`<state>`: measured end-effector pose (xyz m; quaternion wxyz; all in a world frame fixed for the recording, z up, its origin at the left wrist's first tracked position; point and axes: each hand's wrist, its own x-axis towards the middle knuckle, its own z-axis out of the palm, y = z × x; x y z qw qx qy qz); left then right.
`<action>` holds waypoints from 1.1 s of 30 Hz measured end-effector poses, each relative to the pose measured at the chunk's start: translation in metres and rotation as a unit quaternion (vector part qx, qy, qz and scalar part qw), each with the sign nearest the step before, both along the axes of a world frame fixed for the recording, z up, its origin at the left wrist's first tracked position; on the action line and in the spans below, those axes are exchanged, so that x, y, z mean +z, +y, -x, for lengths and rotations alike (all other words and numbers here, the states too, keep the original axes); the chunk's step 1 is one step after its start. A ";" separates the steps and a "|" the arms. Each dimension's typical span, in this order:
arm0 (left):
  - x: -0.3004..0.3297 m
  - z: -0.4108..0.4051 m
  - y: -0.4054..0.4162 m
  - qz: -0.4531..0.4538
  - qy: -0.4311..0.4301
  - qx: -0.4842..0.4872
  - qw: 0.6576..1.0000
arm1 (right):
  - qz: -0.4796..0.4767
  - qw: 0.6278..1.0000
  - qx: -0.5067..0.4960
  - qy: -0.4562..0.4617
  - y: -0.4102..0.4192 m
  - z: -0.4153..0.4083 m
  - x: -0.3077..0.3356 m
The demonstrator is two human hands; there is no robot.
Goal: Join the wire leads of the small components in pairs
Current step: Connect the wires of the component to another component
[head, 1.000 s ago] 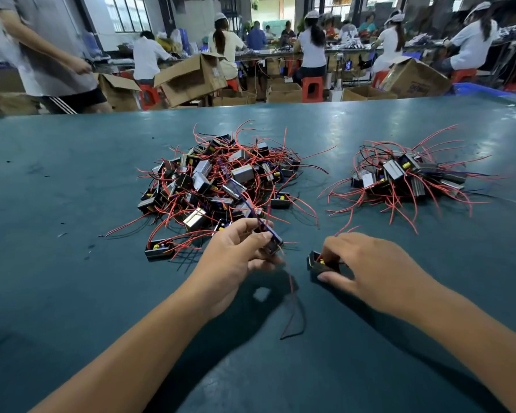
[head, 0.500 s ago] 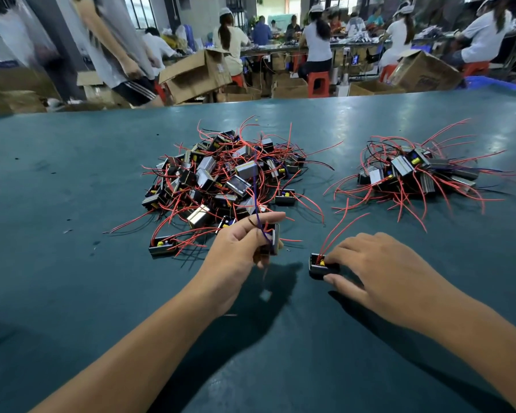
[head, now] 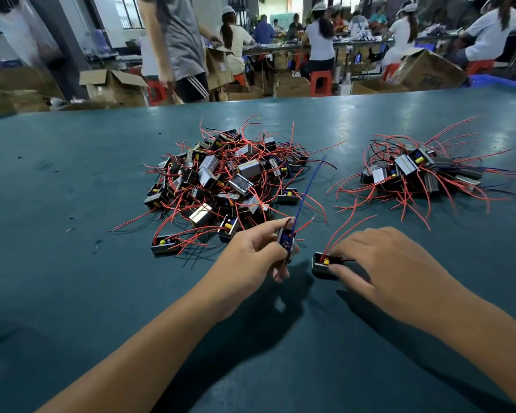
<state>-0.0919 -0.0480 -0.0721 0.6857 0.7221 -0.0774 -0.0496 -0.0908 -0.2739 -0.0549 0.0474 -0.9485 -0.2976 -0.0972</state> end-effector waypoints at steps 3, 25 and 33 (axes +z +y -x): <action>0.001 0.003 0.000 -0.025 -0.014 -0.021 0.999 | -0.088 0.994 0.001 -0.066 0.003 0.002 -0.001; 0.005 0.016 -0.012 -0.165 -0.148 -0.059 0.973 | -0.390 0.918 0.061 0.028 0.017 0.016 -0.001; 0.006 0.021 -0.015 -0.148 -0.176 -0.022 0.973 | -0.424 0.900 0.095 0.006 0.015 0.016 -0.004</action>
